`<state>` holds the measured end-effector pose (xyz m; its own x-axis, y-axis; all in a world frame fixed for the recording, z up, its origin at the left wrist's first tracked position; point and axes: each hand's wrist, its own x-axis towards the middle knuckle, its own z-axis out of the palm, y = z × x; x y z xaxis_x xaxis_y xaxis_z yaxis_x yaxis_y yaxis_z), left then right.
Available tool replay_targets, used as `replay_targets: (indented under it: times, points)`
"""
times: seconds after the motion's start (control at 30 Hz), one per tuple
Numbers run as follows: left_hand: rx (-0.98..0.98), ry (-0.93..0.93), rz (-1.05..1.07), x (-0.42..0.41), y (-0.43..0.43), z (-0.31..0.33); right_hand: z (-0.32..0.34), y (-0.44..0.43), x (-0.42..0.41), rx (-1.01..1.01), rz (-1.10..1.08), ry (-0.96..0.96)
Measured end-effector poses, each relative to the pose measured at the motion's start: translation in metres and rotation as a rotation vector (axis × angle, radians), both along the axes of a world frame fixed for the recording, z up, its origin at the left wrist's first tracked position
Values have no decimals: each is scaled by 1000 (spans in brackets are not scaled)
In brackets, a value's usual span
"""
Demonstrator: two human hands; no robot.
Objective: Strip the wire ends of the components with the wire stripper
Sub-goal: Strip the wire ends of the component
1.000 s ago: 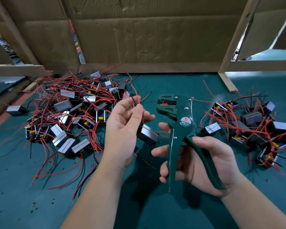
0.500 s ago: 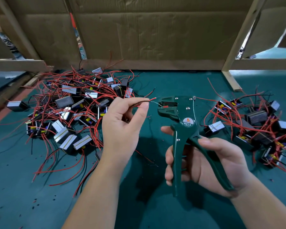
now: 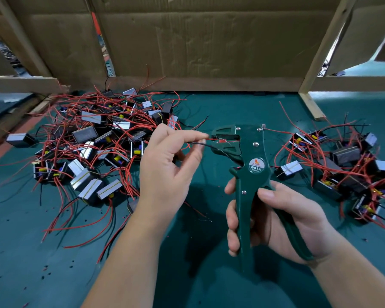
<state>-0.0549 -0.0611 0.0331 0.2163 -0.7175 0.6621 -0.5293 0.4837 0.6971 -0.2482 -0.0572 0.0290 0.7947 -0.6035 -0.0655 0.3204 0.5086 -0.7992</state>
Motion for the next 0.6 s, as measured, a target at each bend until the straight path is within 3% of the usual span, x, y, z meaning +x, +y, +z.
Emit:
replay_targets:
  times: [0.33,0.6]
  points:
    - [5,-27,-2,0,1,1,-1,2,0,5,-40,48]
    - [45,-90,9,-1,-1,-3,-2,7,12,67,-202,138]
